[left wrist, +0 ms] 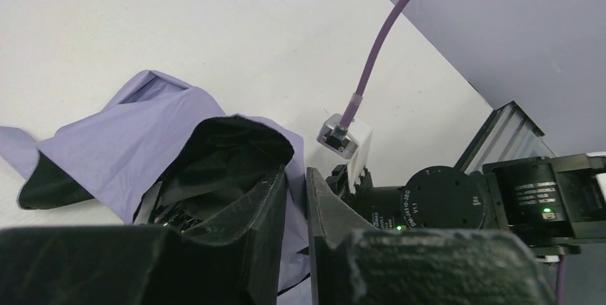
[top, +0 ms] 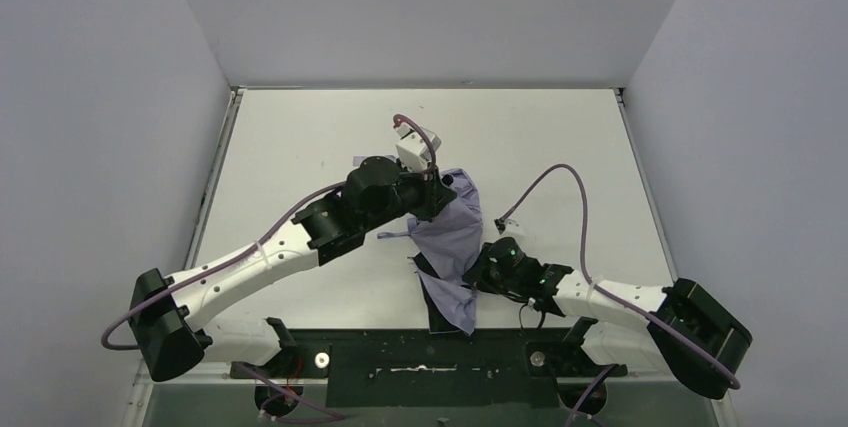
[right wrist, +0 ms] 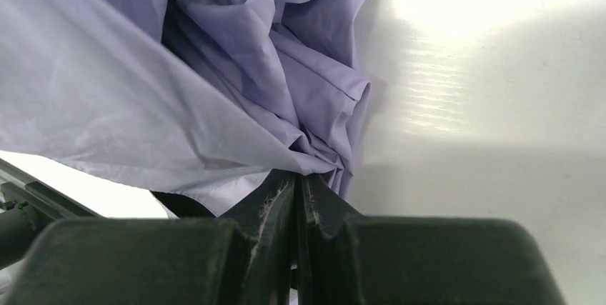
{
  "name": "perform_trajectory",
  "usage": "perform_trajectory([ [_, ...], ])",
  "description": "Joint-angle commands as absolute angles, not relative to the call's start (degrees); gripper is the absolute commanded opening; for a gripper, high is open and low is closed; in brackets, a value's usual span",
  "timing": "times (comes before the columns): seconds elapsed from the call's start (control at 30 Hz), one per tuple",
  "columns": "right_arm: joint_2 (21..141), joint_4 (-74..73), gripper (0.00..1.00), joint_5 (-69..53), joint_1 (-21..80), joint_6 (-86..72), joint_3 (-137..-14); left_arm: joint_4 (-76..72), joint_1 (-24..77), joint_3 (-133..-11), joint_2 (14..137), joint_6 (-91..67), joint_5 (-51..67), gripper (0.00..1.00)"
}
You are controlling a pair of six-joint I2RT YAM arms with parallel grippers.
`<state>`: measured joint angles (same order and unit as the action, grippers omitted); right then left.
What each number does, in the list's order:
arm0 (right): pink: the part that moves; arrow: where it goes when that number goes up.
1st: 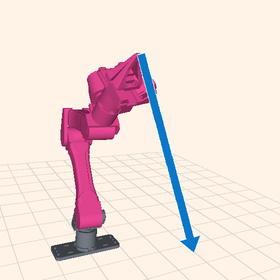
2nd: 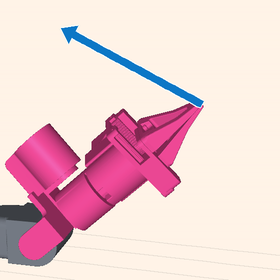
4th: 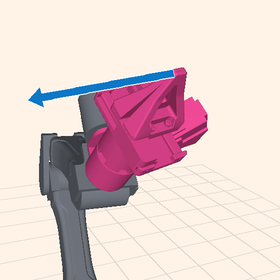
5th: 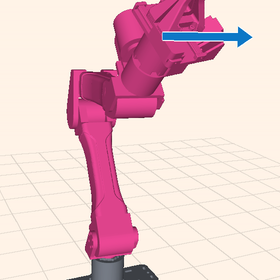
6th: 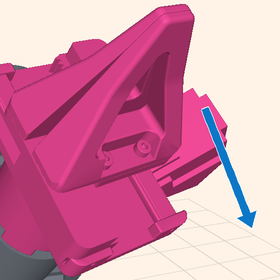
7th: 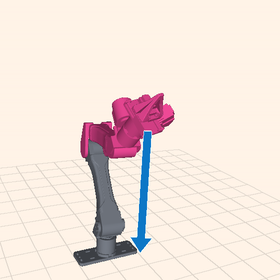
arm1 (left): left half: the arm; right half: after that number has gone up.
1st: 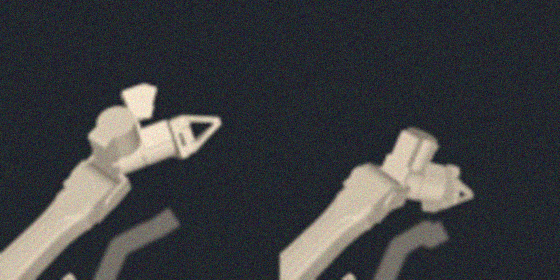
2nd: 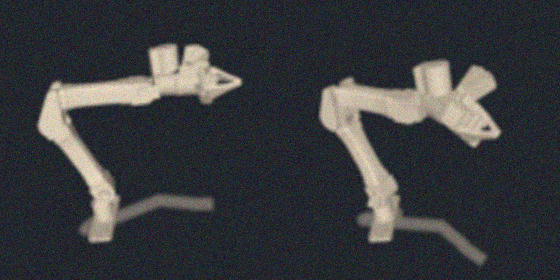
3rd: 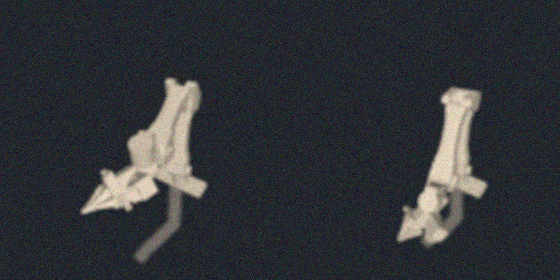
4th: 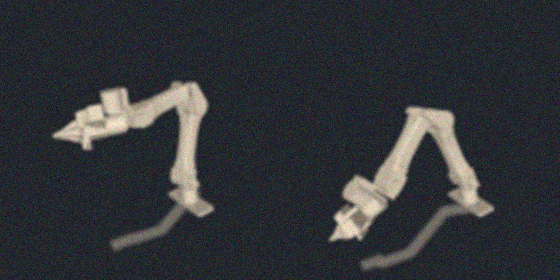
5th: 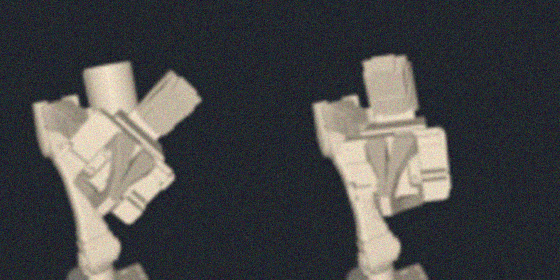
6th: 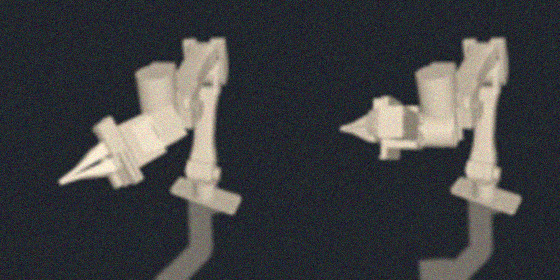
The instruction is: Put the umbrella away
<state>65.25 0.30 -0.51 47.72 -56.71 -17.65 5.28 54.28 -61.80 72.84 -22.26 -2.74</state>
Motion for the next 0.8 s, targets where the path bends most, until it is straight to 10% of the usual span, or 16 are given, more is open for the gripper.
perform_trajectory([
  [0.0,67.7,3.9,0.03,0.5,48.3,-57.4,-14.9,-1.6,54.3,-64.8,70.1,-24.8,2.7,0.1],
  [0.77,47.9,-18.6,0.18,3.9,48.4,-55.4,-26.6,-36.7,70.5,-20.7,73.1,-34.9,-3.0,0.0],
])
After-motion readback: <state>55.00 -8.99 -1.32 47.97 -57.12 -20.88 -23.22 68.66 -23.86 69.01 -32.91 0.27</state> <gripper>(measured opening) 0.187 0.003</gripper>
